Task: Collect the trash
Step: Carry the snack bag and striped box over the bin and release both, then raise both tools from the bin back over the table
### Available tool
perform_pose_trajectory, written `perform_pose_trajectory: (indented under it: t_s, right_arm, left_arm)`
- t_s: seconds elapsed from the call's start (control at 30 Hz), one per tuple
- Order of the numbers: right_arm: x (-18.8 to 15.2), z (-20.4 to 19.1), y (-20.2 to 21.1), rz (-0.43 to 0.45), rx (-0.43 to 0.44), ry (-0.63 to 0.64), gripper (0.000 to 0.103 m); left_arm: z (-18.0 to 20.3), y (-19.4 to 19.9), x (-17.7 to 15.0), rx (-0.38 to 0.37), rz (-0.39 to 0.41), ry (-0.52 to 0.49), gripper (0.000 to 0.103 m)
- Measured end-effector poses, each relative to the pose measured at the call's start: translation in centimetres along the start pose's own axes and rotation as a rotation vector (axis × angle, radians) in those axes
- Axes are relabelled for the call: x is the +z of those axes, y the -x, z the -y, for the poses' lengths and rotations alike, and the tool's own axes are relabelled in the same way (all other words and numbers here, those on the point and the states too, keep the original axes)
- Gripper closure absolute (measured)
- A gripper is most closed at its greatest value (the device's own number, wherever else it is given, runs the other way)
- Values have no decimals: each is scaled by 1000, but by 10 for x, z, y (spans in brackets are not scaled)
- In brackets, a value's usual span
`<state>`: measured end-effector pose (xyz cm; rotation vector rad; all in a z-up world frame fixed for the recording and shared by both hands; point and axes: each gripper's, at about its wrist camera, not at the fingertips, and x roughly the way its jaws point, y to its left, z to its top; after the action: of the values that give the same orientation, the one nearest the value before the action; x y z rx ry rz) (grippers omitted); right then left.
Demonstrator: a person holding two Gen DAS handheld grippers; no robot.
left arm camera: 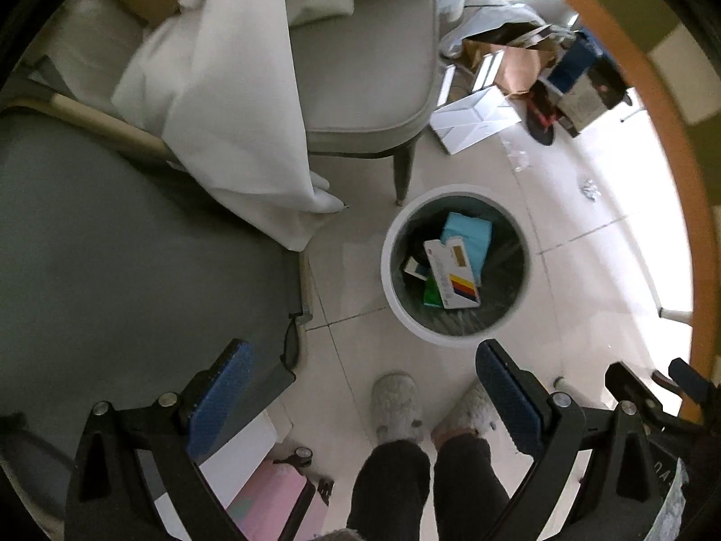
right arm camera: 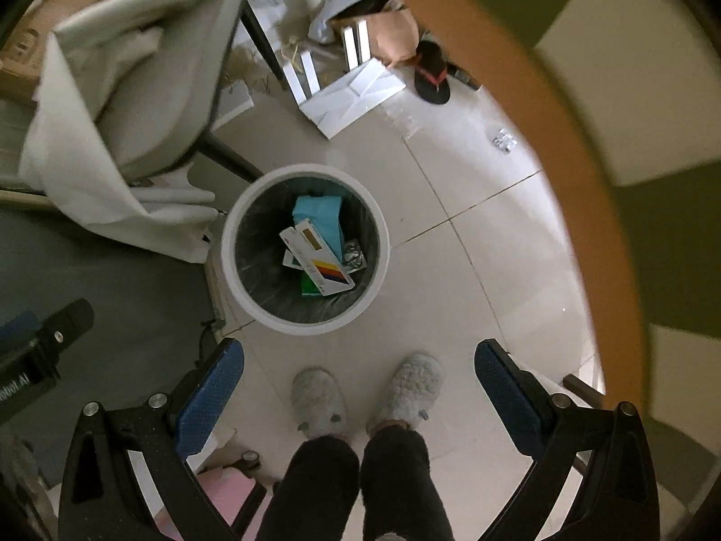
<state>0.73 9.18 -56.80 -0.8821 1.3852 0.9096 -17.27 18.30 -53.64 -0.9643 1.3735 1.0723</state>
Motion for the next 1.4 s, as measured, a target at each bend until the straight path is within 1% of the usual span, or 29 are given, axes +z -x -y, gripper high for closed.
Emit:
perform_pose_trajectory:
  t_s: [0.07, 0.13, 0.3, 0.5, 0.67, 0.8, 0.87, 0.9, 0.97, 1.03, 1.13, 1.2, 1.23, 1.27, 1.4]
  right_arm:
    - [-6, 0, 26, 16, 3, -2, 0]
    - [-13, 1, 55, 38, 3, -9, 0]
    - [-31, 8, 113, 73, 12, -40, 0]
    - [-57, 20, 189, 117, 27, -84, 0]
    - [-75, 30, 249, 158, 66, -123, 0]
    - [-84, 52, 297, 208, 124, -196, 0]
    - [-83, 67, 316, 230, 142, -236, 0]
    - [-81, 80, 327, 242, 148, -263, 0]
    - [-76, 104, 341, 253, 155, -308, 0]
    - [-71, 134, 354, 266, 152, -362, 0]
    - [-62, 191, 369, 282, 157, -447, 0]
    - [-60, 233, 375, 287, 159, -512, 0]
    - [-59, 263, 377, 291, 156, -556, 0]
    - [-59, 281, 377, 292, 153, -583, 0]
    - [-51, 387, 371, 260, 117, -720, 0]
  left_arm:
    - [3, 20, -7, -6, 9, -11, 2]
    - [4, 49, -15, -15, 27, -32, 2]
    - [1, 110, -32, -39, 62, -55, 2]
    - [0, 173, -48, -56, 104, -100, 2]
    - [0, 227, -58, -66, 158, -126, 2]
    - [17, 272, -58, -82, 228, -166, 2]
    - [34, 292, -55, -103, 263, -200, 2]
    - [50, 301, -51, -113, 273, -233, 2]
    - [75, 313, -47, -135, 281, -289, 2]
    - [113, 327, -42, -159, 295, -359, 0]
    - [178, 343, -33, -166, 320, -464, 0]
    - [220, 353, -29, -155, 349, -522, 0]
    - [246, 357, -25, -144, 361, -554, 0]
    - [266, 359, -22, -138, 369, -578, 0]
    - [356, 368, -1, -127, 376, -661, 0]
